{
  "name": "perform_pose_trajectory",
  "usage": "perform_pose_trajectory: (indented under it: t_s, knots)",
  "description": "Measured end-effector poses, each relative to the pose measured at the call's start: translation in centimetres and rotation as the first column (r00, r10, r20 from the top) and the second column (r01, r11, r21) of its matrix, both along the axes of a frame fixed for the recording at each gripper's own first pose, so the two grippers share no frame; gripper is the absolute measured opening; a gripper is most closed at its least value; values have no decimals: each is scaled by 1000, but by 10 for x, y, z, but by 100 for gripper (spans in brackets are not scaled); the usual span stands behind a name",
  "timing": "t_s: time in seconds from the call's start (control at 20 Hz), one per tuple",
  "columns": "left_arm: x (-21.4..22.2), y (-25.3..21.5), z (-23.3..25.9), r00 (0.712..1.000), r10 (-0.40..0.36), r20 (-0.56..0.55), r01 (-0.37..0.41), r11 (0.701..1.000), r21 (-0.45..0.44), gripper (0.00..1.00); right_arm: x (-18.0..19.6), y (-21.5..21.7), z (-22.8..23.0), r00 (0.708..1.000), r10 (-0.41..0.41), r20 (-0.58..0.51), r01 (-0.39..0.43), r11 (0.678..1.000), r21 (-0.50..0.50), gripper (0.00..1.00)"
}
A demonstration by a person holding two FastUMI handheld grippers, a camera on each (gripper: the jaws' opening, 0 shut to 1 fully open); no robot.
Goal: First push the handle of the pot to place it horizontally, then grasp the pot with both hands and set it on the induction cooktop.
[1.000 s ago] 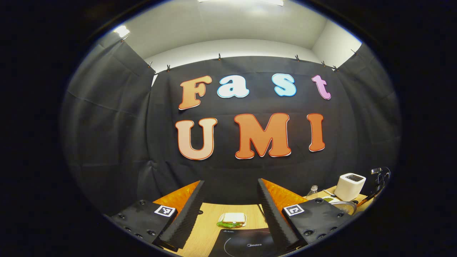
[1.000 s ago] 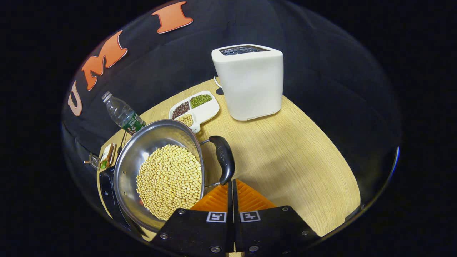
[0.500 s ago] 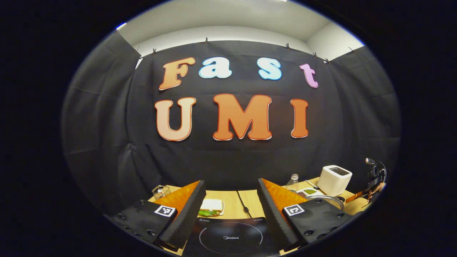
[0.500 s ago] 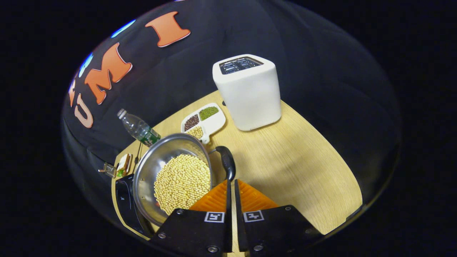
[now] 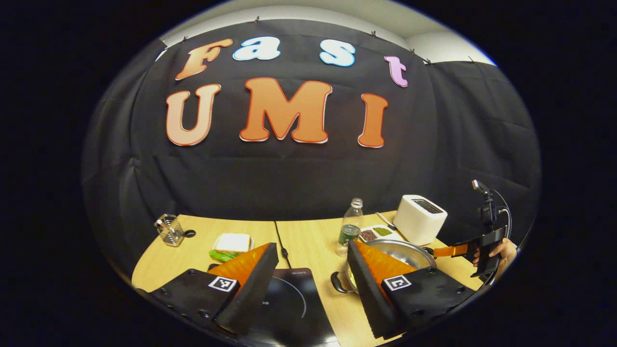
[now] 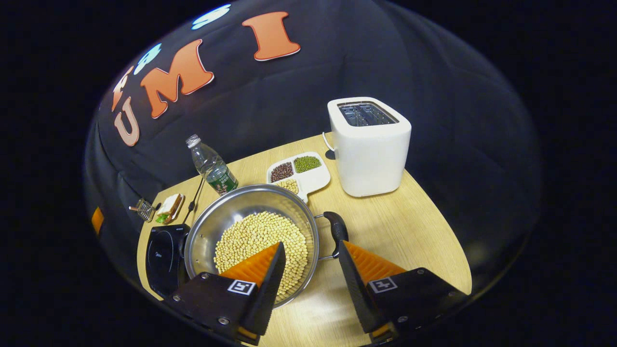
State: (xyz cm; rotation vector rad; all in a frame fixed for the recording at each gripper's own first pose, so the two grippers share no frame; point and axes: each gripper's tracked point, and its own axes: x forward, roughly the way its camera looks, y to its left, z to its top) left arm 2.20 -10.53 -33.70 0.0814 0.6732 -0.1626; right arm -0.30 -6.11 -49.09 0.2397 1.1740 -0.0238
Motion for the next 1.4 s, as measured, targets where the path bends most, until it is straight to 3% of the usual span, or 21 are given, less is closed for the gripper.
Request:
perform_pose_trajectory:
  t_s: [0.15,0.2,0.3,0.35,0.4,0.55,0.95,1.4]
  knots:
    - [-10,-16,-36,995,-44,-90,46,999,18,95,-1,-3,-9,1000,14,-11,-14,1000,-25,77]
    - [-12,-22,-46,992,-51,-117,53,999,14,95,-1,-5,-10,1000,21,-11,-22,999,-36,73]
    - [-13,-32,-65,985,-62,-163,62,998,-3,95,0,-5,-13,999,35,-5,-35,998,-49,81]
    - [-14,-35,-73,982,-66,-179,65,998,-12,95,1,-6,-14,999,43,-2,-43,998,-55,76]
    - [-14,-39,-81,979,-72,-191,70,997,-16,95,0,-6,-16,999,54,-1,-54,997,-61,83]
    - [-17,-43,-112,965,-84,-248,90,996,12,95,-3,-5,-22,997,75,-25,-76,996,-54,84]
    - [-22,-52,-186,937,-55,-345,72,997,36,96,1,-11,-38,995,99,-31,-102,989,-108,85]
    - [-17,-55,-227,912,-8,-411,32,998,51,97,-4,-9,-63,986,137,-95,-150,978,-144,84]
